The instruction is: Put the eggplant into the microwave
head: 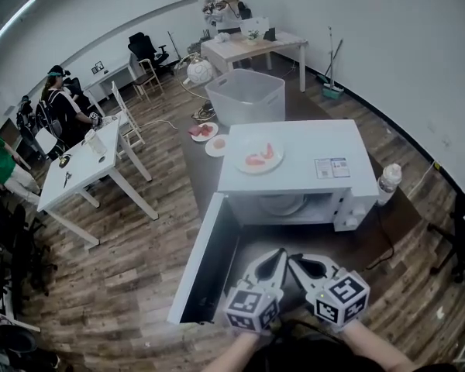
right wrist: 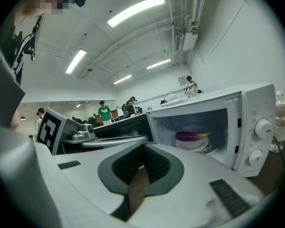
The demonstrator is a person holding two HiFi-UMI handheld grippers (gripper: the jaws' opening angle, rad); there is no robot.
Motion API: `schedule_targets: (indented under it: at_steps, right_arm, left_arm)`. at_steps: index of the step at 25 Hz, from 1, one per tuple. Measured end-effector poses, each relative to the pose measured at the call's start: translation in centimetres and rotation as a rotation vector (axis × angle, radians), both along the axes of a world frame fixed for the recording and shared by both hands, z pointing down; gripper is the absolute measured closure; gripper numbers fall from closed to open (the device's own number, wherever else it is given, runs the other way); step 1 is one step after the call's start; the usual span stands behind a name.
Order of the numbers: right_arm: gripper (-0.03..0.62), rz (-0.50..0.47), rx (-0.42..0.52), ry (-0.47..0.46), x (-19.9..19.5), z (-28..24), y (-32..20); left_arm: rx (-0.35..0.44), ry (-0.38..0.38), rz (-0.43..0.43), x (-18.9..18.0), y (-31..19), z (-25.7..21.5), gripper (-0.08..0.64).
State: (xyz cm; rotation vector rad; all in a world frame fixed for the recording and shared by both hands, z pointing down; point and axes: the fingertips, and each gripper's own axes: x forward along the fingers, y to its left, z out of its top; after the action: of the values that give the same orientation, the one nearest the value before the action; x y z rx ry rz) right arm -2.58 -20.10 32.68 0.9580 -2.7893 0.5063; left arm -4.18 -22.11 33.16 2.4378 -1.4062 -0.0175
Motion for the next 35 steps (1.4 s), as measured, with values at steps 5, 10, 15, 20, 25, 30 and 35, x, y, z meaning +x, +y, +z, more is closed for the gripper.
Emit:
schedule_targets:
  at_steps: [5, 10, 15, 20, 25, 30, 35]
  right_arm:
    - [0.592, -0.017, 0.007, 0.0, -0.4, -0.4, 0.0]
    - [0.592, -0.026, 0.0, -0.004, -0.7, -0.3, 0.1]
    - [0.592, -0.029, -0.008, -0.011, -1.0, -0.2, 0.2]
    - [0.592, -0.031, -0.027, -0.012, -1.3, 0.6, 0.5]
    - [0.592, -0.022, -0.04, -0.01, -1.1, 0.7, 0.8]
    - [0.592, -0.018, -0.046, -0.014, -1.0, 1.0, 1.1]
    - [0.592, -0.018, -0.061, -0.018, -1.2, 1.4, 1.4]
  left_arm:
    - [0.011, -0.008, -0.01, -0.5, 0.0, -0.3, 0.549]
    - [0.001, 0.011, -0.014, -0.7, 0.1, -0.2, 0.549]
    - [-0.009, 0.01, -0.019, -1.1, 0.2, -0.2, 0.549]
    - [-0.027, 0.028, -0.026, -1.3, 0.4, 0.2, 0.549]
    - [-0.042, 0.035, -0.018, -1.1, 0.8, 0.5, 0.549]
    - [-0.055, 0.041, -0.013, -1.0, 1.1, 1.0, 0.549]
    - [-0.069, 0.043, -0.014, -1.2, 1.4, 1.5, 0.549]
